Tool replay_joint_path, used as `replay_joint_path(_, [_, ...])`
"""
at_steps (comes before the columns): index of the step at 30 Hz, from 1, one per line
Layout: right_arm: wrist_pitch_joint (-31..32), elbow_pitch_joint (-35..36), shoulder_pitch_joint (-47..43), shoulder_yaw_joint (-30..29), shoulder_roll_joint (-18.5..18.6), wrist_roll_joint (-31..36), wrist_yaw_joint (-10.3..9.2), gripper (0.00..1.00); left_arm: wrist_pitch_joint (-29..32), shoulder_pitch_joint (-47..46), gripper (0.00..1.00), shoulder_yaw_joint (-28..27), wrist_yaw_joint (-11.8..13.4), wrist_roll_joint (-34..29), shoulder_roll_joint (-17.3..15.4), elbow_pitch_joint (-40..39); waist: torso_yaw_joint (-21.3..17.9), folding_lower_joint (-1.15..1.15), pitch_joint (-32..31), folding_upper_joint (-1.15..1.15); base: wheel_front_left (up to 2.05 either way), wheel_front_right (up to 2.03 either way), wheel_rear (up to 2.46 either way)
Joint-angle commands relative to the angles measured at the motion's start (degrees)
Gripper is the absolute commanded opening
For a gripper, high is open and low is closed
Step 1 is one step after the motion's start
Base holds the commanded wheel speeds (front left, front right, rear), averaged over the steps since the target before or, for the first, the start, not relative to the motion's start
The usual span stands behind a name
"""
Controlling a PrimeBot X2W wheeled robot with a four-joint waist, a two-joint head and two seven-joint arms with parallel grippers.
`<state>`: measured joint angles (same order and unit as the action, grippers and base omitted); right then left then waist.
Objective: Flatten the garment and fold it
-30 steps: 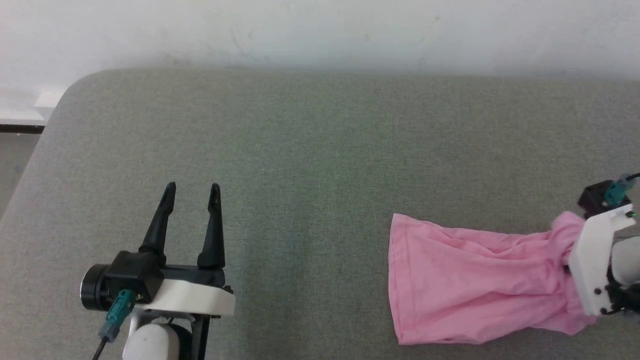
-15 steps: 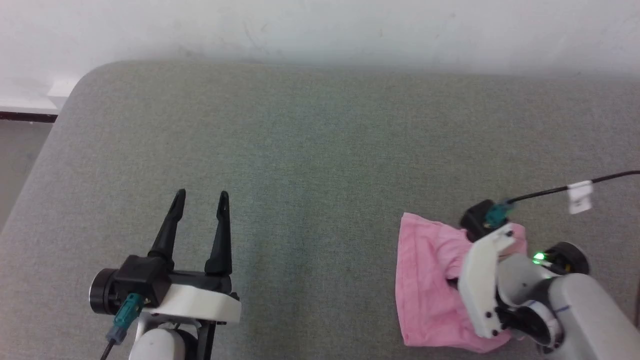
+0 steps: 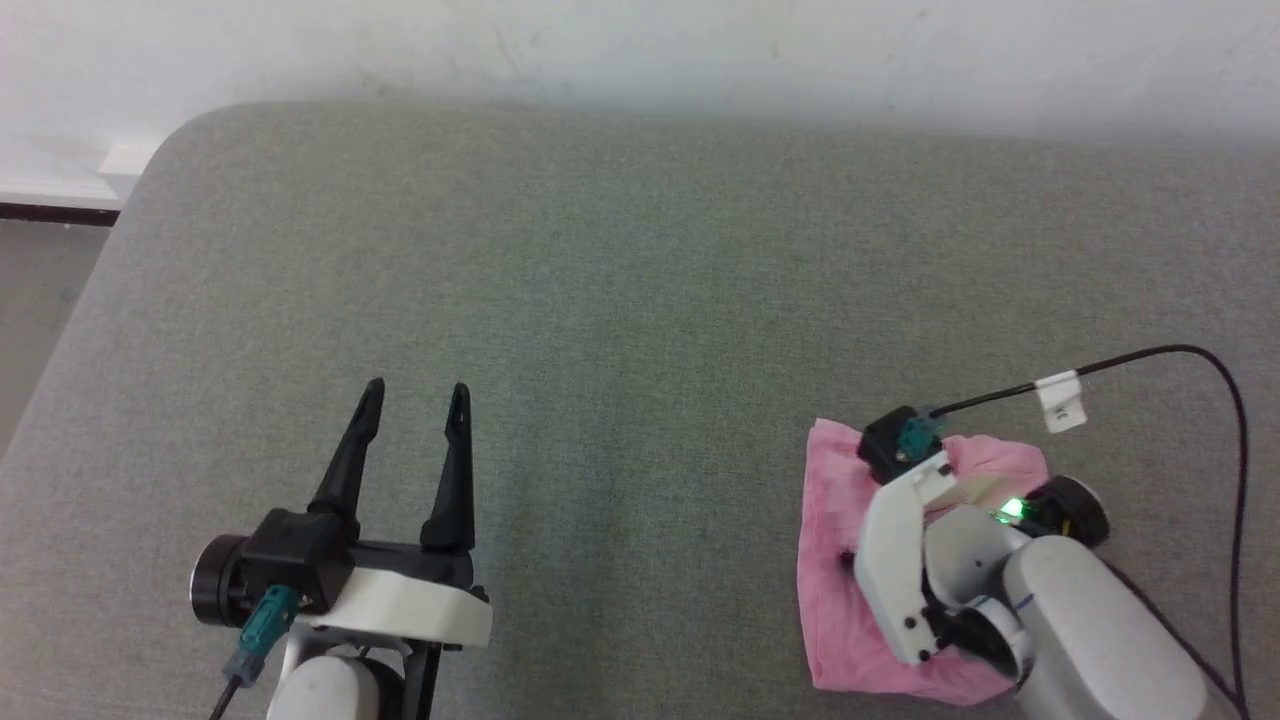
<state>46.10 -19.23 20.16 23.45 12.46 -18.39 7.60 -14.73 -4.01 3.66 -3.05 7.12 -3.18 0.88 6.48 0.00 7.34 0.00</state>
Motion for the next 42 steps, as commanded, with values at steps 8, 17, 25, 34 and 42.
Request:
replay_joint_path(8, [-2.46, 6.30, 4.09, 6.89, 2.15, -1.53, -0.11, 1.00, -0.27, -0.21, 1.00, -0.45, -0.31, 0.26, 0.29, -0.04, -1.19, 0.00, -1.05, 0.00, 0.00, 0.00, 0.00])
replay_joint_path(17, [-2.34, 21.83, 0.93, -2.27, 5.65, -5.43, -0.11, 1.00, -0.27, 0.30, 1.00, -1.46, -0.73, -0.24, 0.29, -0.60, -2.92, 0.00, -1.92, 0.00, 0.00, 0.00, 0.00])
replay_joint_path(25, [1.33, 24.06, -10.55, -18.93, 4.71, 0.89, -0.11, 1.00, -0.27, 0.05, 1.00, -1.50, -0.77, -0.41, 0.30, -0.95, -3.81, 0.00, -1.43, 0.00, 0.00, 0.00, 0.00])
replay_joint_path(34, [-0.61, 14.27, -11.94, -16.62, 1.28, 5.34, -0.11, 1.00, -0.27, -1.40, 1.00, -0.46, -0.37, -0.43, 0.30, -1.21, -3.14, 0.00, 0.97, 0.00, 0.00, 0.00, 0.00])
replay_joint_path(42, [-3.41, 5.14, -10.43, -12.55, 1.29, 6.04, -0.11, 0.37, -0.27, -1.51, 1.00, -0.24, 0.09, -0.79, 0.30, -0.77, -2.50, 0.00, 1.06, 0.00, 0.00, 0.00, 0.00])
